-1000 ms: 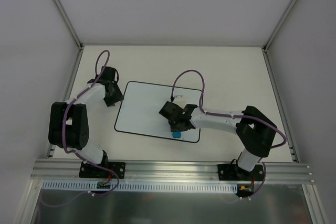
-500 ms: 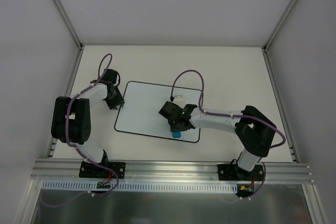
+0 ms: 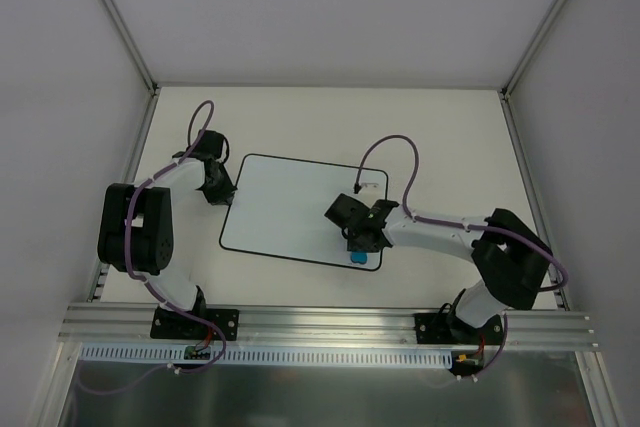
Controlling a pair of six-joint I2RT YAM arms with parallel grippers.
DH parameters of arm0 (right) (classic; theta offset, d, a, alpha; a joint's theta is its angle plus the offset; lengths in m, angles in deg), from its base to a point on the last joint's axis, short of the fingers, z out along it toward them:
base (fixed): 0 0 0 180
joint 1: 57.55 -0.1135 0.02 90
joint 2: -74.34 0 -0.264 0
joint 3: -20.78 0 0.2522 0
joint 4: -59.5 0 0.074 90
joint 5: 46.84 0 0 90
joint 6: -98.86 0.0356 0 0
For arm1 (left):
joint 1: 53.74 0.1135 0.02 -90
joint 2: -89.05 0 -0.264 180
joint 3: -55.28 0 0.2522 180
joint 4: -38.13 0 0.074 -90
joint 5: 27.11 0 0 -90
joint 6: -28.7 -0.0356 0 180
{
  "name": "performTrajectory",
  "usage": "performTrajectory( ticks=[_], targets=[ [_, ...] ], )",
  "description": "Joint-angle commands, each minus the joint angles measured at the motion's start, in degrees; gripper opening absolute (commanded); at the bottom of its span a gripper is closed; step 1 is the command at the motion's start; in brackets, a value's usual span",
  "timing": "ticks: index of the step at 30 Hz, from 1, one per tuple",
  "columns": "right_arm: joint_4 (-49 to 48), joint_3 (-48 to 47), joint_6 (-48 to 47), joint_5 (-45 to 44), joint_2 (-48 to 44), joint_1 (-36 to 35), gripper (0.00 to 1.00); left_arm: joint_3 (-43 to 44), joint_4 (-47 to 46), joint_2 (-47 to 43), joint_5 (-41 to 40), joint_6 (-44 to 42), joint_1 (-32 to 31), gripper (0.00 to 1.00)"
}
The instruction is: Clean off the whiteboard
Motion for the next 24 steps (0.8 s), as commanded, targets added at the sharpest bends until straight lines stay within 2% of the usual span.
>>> performTrajectory(
  ticks=[1, 14, 20, 24],
  targets=[
    [7.8, 3.0, 3.6, -4.2, -3.0, 0.1, 0.0, -1.8, 2.1, 3.1, 0.6, 1.2, -0.1, 0.0],
    [-1.5, -7.0, 0.5, -7.6, 5.4, -8.9, 0.0, -2.2, 2.0, 3.3, 2.5, 2.0, -0.3, 0.0],
    [-2.8, -5.2, 1.1, -8.7, 3.5, -8.8, 0.0, -2.2, 1.9, 2.9, 2.3, 2.3, -0.2, 0.0],
    [-2.6, 0.6, 3.4, -8.2, -1.1, -5.2, 0.0, -2.2, 1.9, 3.0, 2.3, 2.3, -0.2, 0.0]
  ],
)
